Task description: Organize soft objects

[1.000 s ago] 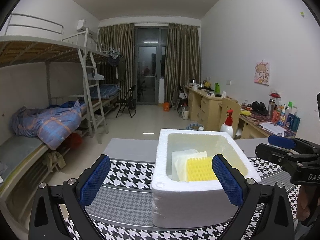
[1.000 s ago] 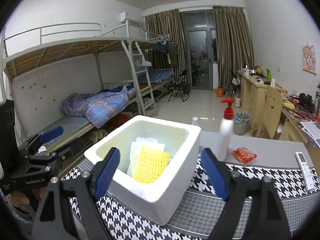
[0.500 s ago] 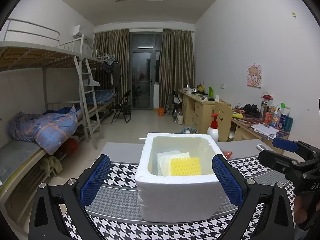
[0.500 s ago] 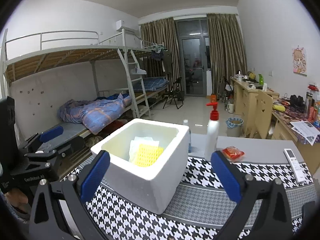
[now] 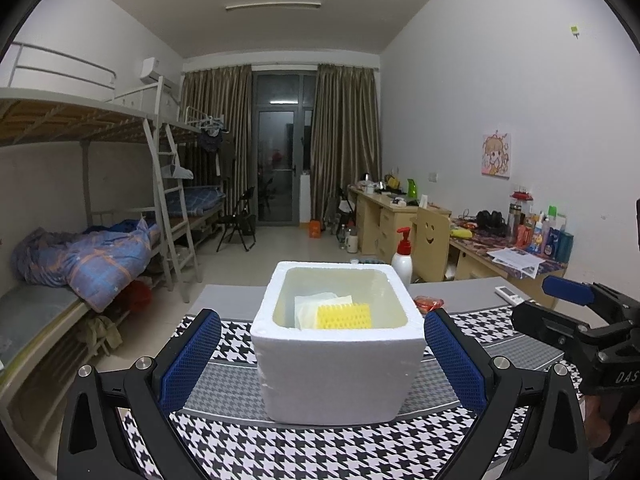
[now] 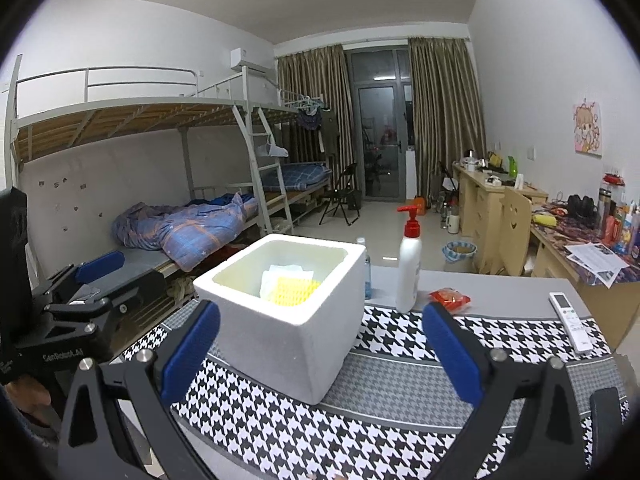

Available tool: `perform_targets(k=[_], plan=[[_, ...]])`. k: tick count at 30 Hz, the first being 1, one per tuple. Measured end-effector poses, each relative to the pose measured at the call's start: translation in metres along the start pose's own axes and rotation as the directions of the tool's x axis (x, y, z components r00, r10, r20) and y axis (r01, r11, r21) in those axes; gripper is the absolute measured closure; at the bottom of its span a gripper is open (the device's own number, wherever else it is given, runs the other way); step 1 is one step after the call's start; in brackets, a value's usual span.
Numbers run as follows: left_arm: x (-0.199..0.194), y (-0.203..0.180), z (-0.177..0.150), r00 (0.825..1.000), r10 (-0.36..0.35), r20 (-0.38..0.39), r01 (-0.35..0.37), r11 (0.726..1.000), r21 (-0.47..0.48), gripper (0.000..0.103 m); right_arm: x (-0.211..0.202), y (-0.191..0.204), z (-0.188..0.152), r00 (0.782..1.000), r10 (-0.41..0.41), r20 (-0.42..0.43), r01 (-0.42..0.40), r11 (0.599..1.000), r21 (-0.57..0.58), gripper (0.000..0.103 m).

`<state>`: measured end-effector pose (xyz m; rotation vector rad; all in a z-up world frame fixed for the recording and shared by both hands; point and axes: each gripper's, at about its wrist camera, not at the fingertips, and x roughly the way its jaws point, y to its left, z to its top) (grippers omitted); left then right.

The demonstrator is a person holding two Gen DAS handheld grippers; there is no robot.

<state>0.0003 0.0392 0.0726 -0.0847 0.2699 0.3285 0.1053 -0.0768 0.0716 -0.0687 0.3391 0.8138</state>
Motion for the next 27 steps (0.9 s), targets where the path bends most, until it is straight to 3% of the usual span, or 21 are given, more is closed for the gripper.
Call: perform_targets(k=[5,27], plan=[[-0.012,-0.008,-0.004,0.999,-0.028,0.021,0.028,1.0,0.013,0.001,-0.012,-0.001,-0.008,1.0,-0.016,0.014,0.015,1.0,0.014,0.001],[-0.038,-0.022,-0.036,0.999,-0.015,0.032,0.014,0.999,0.033,0.001,-0.04,0.01,-0.047,0.999,-0.037,0.037,0.036,0.999,0.029,0.001]])
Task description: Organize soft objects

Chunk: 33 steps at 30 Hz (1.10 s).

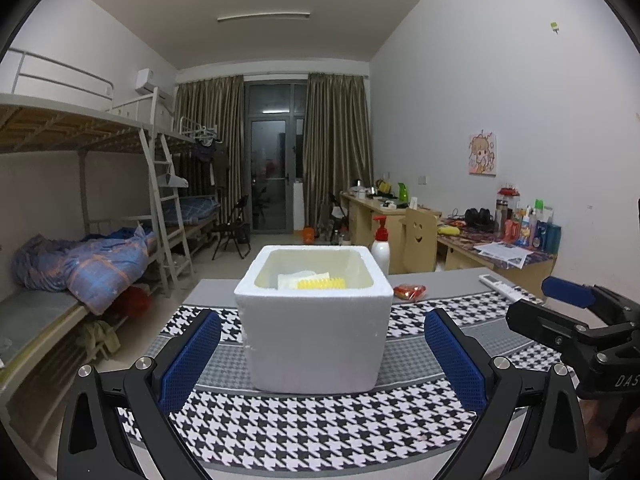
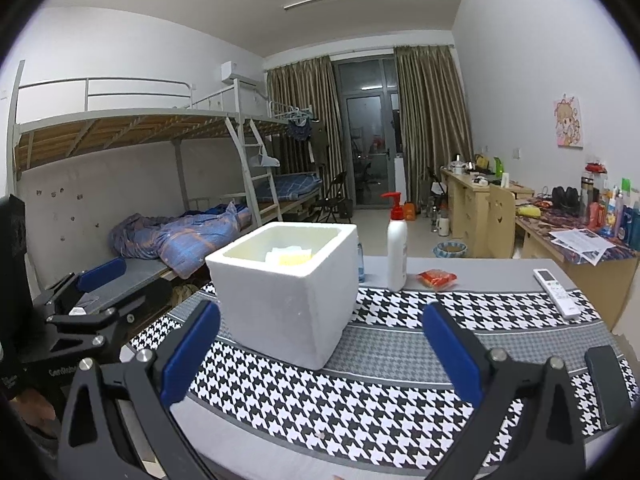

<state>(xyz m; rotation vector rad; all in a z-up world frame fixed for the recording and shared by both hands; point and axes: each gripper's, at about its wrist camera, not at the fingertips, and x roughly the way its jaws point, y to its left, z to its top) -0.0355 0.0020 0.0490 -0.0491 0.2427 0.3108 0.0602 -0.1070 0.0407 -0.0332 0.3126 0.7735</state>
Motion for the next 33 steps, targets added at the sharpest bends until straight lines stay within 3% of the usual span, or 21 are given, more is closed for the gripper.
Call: perform_targets(k=[33], plan=[[-0.023,0.005,-0.027,1.0,0.002,-0.013,-0.002,1.0,-0.001,0.001,-0.018,0.004,-0.027,0.999,-0.04,0.003,0.04,0.999,-0.008,0.001]])
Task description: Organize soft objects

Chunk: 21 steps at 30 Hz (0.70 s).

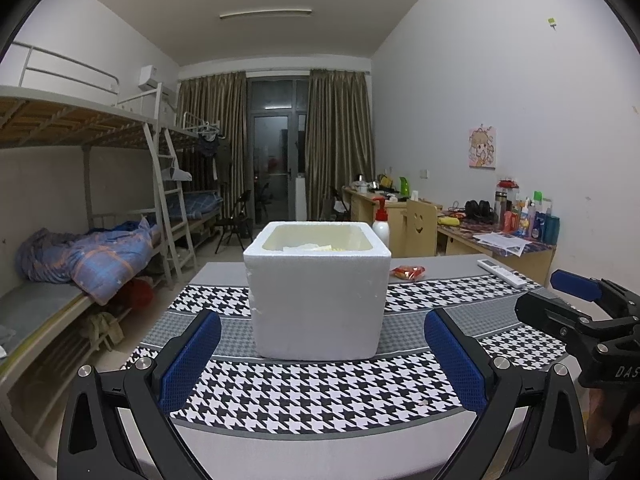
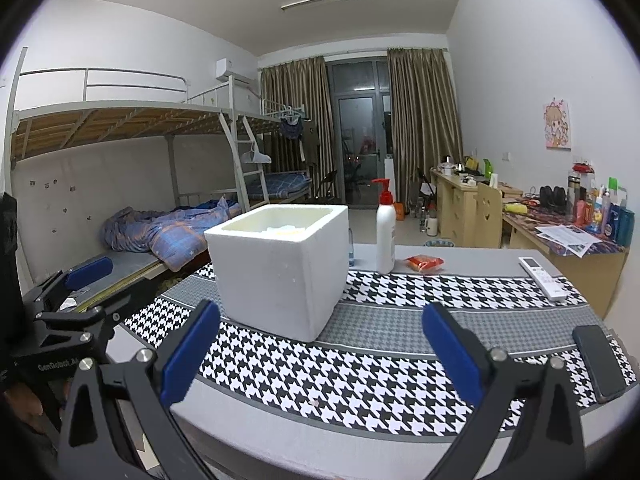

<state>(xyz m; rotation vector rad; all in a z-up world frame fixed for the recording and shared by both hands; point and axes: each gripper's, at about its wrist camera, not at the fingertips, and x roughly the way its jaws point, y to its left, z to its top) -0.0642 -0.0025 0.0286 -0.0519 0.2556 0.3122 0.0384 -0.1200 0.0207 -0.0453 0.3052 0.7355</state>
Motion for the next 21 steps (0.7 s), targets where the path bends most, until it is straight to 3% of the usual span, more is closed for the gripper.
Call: perform_targets(k=[21], plan=[[0.0029,0.0022,-0.0006,1.0,-0.011,-0.012,0.011,1.0,0.006,0.001,0.0079,-0.0018,-0.0016,1.0,0.004,-0.023,-0.003,1.0,0.006,0.001]])
